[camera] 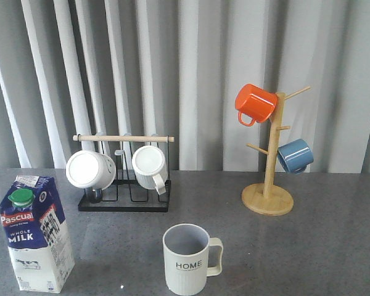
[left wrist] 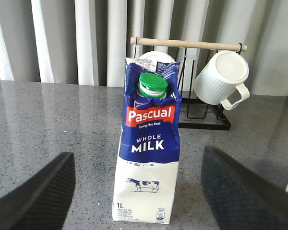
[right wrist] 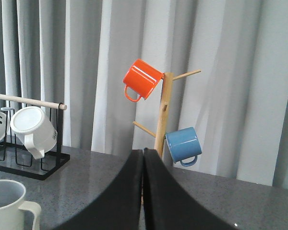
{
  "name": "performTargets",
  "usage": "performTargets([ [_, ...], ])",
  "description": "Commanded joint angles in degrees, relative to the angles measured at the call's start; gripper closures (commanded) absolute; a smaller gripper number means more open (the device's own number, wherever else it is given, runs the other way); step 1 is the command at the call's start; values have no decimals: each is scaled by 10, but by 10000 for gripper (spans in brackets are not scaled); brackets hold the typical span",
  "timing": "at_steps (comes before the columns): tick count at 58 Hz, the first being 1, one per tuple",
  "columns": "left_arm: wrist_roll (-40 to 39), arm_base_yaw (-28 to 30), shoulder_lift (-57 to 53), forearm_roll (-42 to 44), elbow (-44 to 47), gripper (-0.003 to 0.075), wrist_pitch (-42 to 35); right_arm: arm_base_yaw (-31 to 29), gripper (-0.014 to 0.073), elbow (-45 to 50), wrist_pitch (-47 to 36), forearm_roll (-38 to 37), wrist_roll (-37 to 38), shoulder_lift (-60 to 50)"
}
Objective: Place milk next to cup
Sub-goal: 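Reach the left gripper to the milk carton and grasp it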
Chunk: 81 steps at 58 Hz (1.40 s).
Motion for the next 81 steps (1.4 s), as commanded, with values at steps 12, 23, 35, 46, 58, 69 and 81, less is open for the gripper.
performTargets([
  [12,-6,2,-1,-4,-18,200,-40,-4,603,-16,-42,3,0,-2],
  [23,-6,2,-1,-4,-18,200,-40,-4,603,-16,-42,3,0,-2],
  [35,-29,-2,11,-1,-18,134,-124,-4,603,-16,-42,3,0,-2],
  [46,-48,-8,61,33,-51,-13,-191,-4,603,-16,-42,3,0,-2],
  [58,-93,-8,174,87,-121,-7,-203,-4,603,-16,-42,3,0,-2],
  [69,-107,-8,259,117,-166,-6,-231,-4,603,-16,-42,3,0,-2],
  [81,-105,-7,314,109,-181,-4,-237,-4,603,-16,-42,3,0,-2],
])
